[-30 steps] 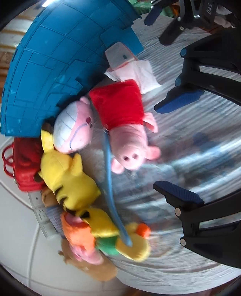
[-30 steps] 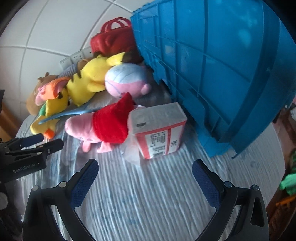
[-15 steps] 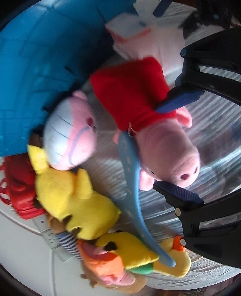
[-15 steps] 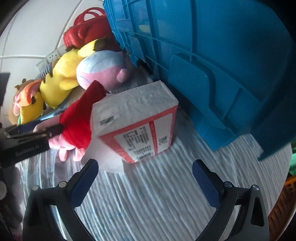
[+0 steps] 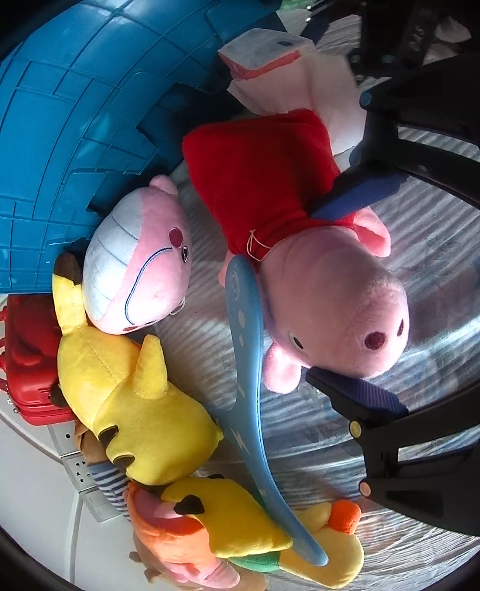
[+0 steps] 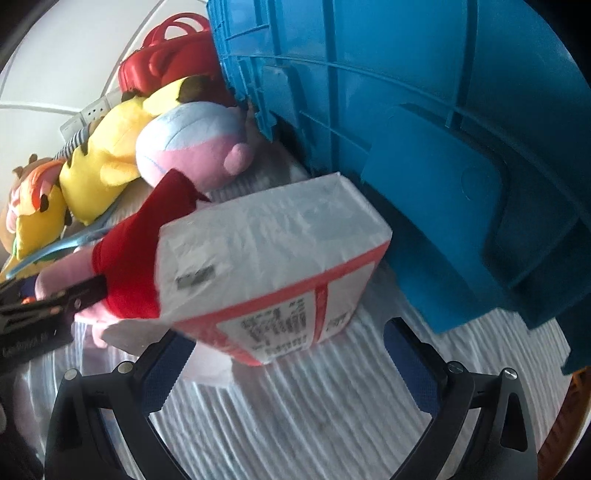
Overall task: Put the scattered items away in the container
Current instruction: 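Close the left tool on Peppa Pig's head while the right tool grips the tissue box, then lift Peppa Pig and the tissue box off the bed with both tools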
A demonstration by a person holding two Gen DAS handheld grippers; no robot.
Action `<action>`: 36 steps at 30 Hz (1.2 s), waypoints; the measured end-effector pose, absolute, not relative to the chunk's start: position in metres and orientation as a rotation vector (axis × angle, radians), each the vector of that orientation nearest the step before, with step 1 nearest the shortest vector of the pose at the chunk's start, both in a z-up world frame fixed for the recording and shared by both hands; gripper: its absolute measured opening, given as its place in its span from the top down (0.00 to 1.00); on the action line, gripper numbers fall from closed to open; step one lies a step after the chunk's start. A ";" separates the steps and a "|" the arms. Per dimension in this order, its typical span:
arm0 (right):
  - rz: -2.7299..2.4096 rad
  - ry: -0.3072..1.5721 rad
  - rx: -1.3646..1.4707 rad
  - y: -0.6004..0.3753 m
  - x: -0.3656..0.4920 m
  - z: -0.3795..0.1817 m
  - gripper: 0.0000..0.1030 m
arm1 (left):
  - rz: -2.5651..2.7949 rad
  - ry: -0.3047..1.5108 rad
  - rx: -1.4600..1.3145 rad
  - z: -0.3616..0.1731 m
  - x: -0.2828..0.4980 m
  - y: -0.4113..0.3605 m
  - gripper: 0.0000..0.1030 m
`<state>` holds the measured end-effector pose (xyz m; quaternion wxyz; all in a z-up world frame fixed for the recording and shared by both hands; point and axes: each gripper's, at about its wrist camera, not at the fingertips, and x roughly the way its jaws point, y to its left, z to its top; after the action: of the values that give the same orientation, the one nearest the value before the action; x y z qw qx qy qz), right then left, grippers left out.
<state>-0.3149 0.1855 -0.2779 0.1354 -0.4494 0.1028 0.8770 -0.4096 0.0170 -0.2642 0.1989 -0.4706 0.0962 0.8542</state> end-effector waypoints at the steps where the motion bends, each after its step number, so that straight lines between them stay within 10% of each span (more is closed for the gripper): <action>1: 2.539 0.297 -1.299 0.187 -0.317 -0.279 0.01 | 2.395 0.277 -1.311 -0.264 -0.408 0.018 0.24; 23: 2.627 0.261 -1.311 0.195 -0.342 -0.297 0.00 | 2.463 0.295 -1.242 -0.266 -0.417 0.027 0.21; 28: 2.665 0.222 -1.359 0.186 -0.341 -0.292 0.14 | 2.464 0.222 -1.264 -0.258 -0.410 0.014 0.41; 36: 2.812 0.261 -1.413 0.156 -0.313 -0.259 0.16 | 2.520 0.214 -1.311 -0.237 -0.371 -0.041 0.46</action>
<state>-0.3133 0.1559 -0.2594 -0.0083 -0.4475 0.0827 0.8904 -0.3708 -0.0410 -0.2375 0.1458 -0.4554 0.0744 0.8751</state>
